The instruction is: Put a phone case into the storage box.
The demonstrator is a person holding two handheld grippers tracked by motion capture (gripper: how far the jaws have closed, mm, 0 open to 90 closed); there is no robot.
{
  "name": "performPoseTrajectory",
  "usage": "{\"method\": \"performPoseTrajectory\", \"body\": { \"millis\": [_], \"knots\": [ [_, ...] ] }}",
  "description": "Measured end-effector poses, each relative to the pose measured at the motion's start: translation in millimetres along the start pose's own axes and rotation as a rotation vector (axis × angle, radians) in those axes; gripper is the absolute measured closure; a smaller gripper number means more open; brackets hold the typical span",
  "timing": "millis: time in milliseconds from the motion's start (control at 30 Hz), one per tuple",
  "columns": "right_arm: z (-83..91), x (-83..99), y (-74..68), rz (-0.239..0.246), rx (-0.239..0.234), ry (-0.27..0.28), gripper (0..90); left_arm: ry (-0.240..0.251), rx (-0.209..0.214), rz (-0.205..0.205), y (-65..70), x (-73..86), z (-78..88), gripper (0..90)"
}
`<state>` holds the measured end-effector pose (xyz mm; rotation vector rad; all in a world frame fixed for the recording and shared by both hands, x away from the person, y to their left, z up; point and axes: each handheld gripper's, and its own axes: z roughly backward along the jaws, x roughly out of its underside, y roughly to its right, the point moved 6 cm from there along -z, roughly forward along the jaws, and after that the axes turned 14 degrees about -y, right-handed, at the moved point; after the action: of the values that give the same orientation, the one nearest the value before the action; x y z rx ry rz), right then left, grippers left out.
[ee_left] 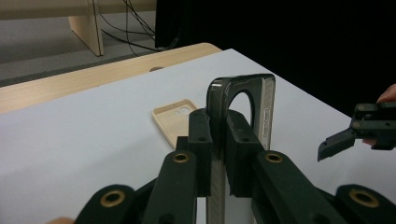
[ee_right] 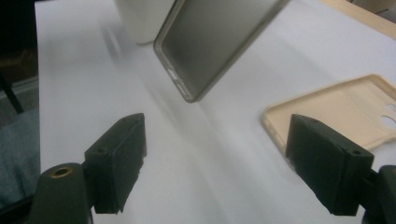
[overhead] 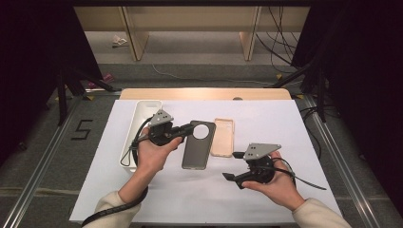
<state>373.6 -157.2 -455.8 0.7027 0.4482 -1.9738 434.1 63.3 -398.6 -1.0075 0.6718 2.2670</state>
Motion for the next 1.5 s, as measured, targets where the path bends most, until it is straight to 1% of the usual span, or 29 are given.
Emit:
{"method": "performPoseTrajectory", "body": {
  "millis": [33,100,233,333,400,633,833,1000,1167,1500],
  "knots": [
    [1.8,1.1,2.7,-0.013,-0.001,0.014,20.6,0.001,-0.002,-0.001,-0.1,0.0,0.5,81.6],
    [4.8,3.4,6.0,-0.032,0.0,0.026,20.4,0.002,-0.008,-0.014,-0.6,-0.4,2.3,81.6],
    [11.9,8.6,11.8,-0.054,0.009,0.05,19.9,0.003,-0.011,-0.031,-1.9,-1.4,5.0,81.6],
    [17.4,11.2,14.6,-0.068,0.015,0.069,19.3,0.008,-0.014,-0.036,-2.7,-2.3,6.6,81.7],
    [19.8,13.1,16.1,-0.079,0.019,0.077,18.9,0.011,-0.018,-0.047,-3.5,-3.2,8.3,81.7],
    [24.7,20.1,19.2,-0.098,0.024,0.082,18.5,0.033,-0.02,-0.063,-7.4,-8.6,15.7,81.7],
    [28.5,22.4,22.0,-0.113,0.031,0.105,17.8,0.059,-0.027,-0.058,-12.8,-12.7,24.5,81.7],
    [30.5,24.8,24.2,-0.122,0.038,0.112,17.2,0.076,-0.031,-0.054,-16.0,-15.7,29.5,81.7],
    [32.3,26.4,27.2,-0.131,0.043,0.118,17.1,0.082,-0.034,-0.051,-18.9,-16.8,32.1,81.7],
    [35.0,29.5,33.1,-0.134,0.068,0.119,17.0,0.097,-0.05,-0.053,-25.5,-20.5,37.9,81.7]
  ]
}}
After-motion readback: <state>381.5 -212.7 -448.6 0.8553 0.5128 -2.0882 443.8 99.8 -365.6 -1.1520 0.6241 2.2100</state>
